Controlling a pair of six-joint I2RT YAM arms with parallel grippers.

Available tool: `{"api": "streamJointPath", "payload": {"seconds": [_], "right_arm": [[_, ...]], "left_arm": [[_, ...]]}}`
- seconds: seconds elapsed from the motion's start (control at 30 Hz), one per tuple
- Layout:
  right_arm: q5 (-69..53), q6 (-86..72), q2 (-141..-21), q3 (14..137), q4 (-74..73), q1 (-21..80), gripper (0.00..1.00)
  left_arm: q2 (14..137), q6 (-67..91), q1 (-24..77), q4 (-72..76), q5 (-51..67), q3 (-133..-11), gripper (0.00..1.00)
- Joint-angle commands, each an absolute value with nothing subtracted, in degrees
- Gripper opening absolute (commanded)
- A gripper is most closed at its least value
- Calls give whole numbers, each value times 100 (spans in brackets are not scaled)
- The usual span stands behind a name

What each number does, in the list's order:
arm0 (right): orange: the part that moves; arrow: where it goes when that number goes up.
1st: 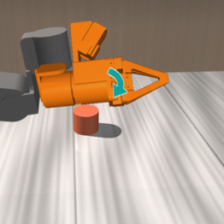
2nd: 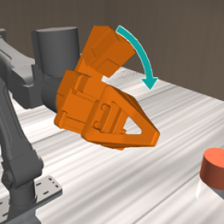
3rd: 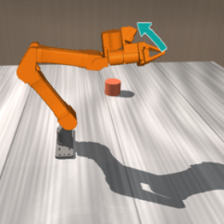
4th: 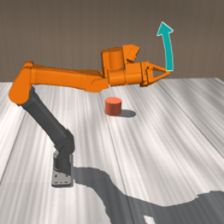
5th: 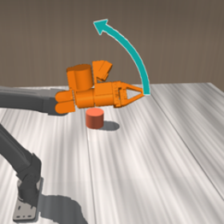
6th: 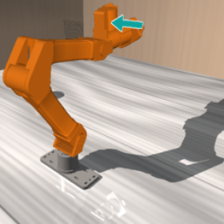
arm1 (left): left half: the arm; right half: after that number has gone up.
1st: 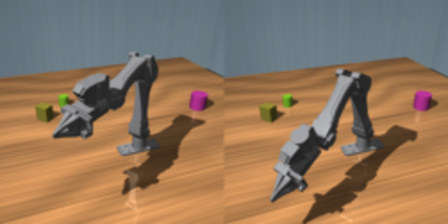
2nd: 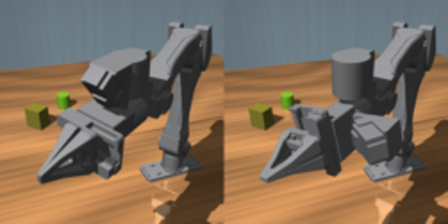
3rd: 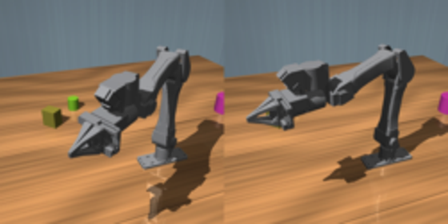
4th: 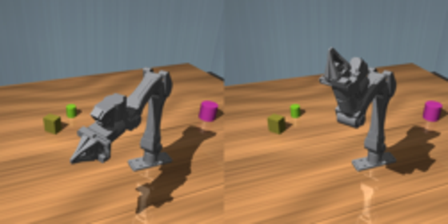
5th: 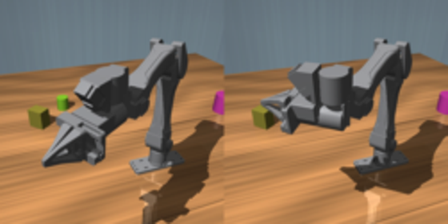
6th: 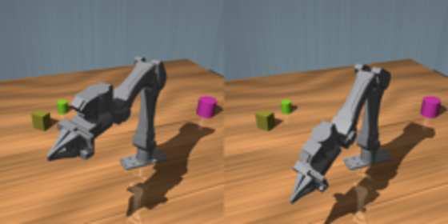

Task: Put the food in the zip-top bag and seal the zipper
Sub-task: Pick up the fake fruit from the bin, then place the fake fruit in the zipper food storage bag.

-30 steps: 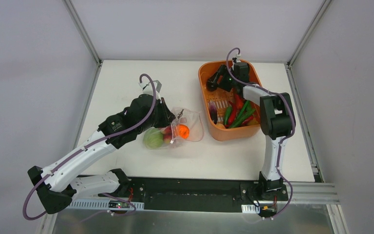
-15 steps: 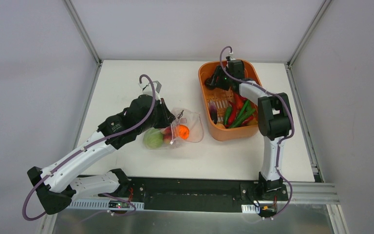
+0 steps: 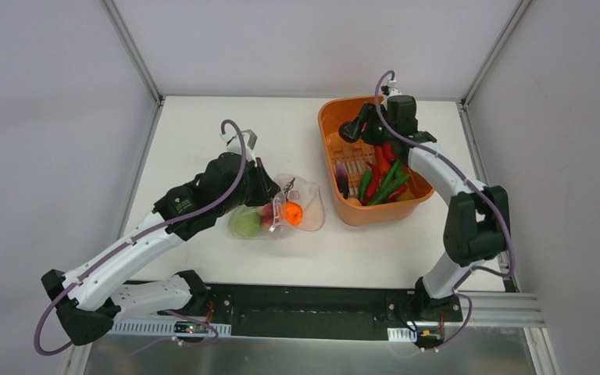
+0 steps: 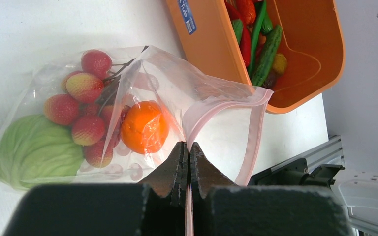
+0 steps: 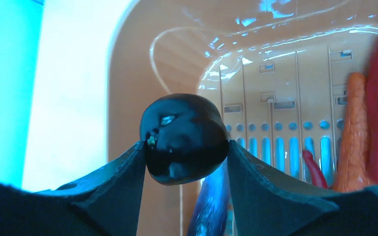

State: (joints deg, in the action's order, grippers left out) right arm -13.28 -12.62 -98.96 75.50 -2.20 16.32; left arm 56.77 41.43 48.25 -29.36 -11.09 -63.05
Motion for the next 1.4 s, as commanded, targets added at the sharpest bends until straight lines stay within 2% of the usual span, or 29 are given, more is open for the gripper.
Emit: {"api": "streamJointPath", "payload": {"seconds": [0.0, 0.2, 0.33, 0.67, 0.73, 0.9, 1.17, 1.37], "right_arm": [[-1374, -1458, -8941, 6878, 134, 1594, 39], [-1502, -1634, -7712, 6077, 395, 1579, 40], [-2110, -1496, -7068, 6001, 378, 1564, 41], [-5596, -1337, -6535, 6213, 345, 1805, 41], [-5834, -862, -6516, 6326, -49, 2091, 42], [-5301, 998, -6501, 6714, -1710, 3265, 43], [-3612, 1268, -6914, 7060, -2285, 3868, 44], [-2815, 1294, -7406, 7422, -2599, 4307, 50]], "left_arm": [[5638, 4243, 4778, -2769, -1114, -6314, 0], [5665, 4311, 4780, -2549, -999, -6231, 0], [5699, 4365, 4776, -2492, -966, -6209, 0], [5766, 4475, 4776, -2325, -860, -6148, 0], [5766, 4506, 4779, -2276, -849, -6120, 0], [5782, 4533, 4779, -2250, -827, -6129, 0], [5720, 4568, 4774, -2236, -804, -6117, 0], [5623, 4613, 4780, -2189, -808, -6122, 0]]}}
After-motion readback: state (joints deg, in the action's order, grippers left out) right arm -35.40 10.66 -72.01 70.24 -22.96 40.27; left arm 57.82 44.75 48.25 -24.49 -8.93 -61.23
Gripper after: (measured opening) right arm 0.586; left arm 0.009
